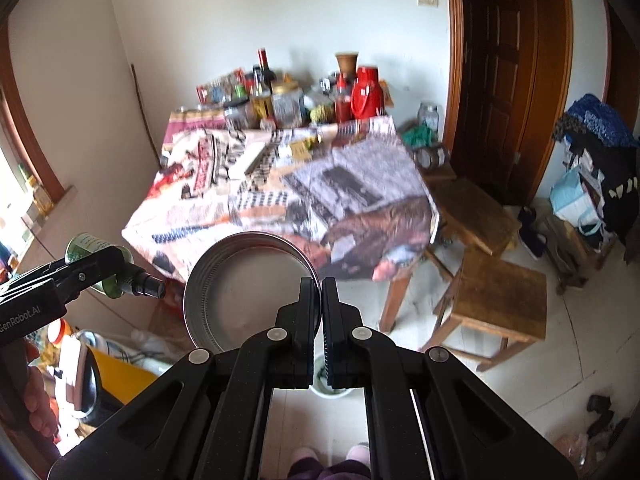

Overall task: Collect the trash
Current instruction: 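Lift the green bottle and tin lid and carry both down toward the bin, then open the right gripper over the bin while the left releases the green bottle, then raise both tools and move them back over the table, then grasp the white rectangular box with the left gripper while the right grasps the brown paper bag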

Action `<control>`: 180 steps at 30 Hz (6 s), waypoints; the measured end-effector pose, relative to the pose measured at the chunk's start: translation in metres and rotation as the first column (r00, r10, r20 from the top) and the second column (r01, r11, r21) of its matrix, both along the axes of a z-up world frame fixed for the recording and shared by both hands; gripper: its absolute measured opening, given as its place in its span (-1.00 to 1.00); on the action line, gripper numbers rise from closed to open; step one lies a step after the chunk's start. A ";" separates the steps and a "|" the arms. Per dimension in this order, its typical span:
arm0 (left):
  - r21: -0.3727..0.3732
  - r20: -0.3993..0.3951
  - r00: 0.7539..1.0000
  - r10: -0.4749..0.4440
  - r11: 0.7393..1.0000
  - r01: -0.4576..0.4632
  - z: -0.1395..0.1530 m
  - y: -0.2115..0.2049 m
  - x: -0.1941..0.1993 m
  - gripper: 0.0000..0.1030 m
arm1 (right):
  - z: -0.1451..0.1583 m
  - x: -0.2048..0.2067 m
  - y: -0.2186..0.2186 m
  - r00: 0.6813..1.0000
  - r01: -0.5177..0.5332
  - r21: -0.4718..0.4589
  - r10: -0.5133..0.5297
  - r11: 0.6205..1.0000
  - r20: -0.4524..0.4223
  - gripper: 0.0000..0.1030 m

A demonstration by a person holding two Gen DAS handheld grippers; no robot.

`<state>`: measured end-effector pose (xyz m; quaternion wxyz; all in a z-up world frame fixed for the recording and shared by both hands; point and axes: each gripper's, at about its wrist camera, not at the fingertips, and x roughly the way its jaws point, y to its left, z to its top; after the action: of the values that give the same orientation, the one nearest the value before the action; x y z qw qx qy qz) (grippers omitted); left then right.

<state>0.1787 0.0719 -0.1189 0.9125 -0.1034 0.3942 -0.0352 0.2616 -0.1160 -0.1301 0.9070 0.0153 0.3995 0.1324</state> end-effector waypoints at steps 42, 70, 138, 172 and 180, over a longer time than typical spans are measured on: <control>0.044 -0.476 0.864 0.164 0.986 -0.163 -0.465 -0.022 0.125 0.24 | -0.413 0.125 0.002 0.855 -0.212 -0.010 0.181 0.977 -0.486 0.07; 0.039 -0.422 0.905 0.057 0.998 -0.044 -0.260 -0.051 0.127 0.30 | -0.196 0.112 -0.023 0.943 -0.129 -0.031 0.113 0.991 -0.314 0.07; 0.127 0.063 0.970 0.235 0.962 -0.241 0.049 0.000 0.251 0.81 | 0.061 0.248 0.013 0.970 -0.208 0.023 0.203 0.978 0.130 0.94; 0.088 -0.409 0.905 0.119 0.992 -0.090 -0.192 0.170 0.479 0.50 | -0.169 0.468 0.162 0.902 -0.118 -0.010 0.103 0.993 -0.419 0.24; 0.086 -0.396 0.913 0.102 0.994 -0.074 -0.197 0.172 0.483 0.38 | -0.156 0.462 0.156 0.923 -0.104 0.023 0.105 0.994 -0.371 -0.25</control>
<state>0.6613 0.2437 -0.3158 0.8165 -0.0945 0.5681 0.0415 0.7234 0.0402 -0.2860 0.8067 0.0200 0.5639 0.1756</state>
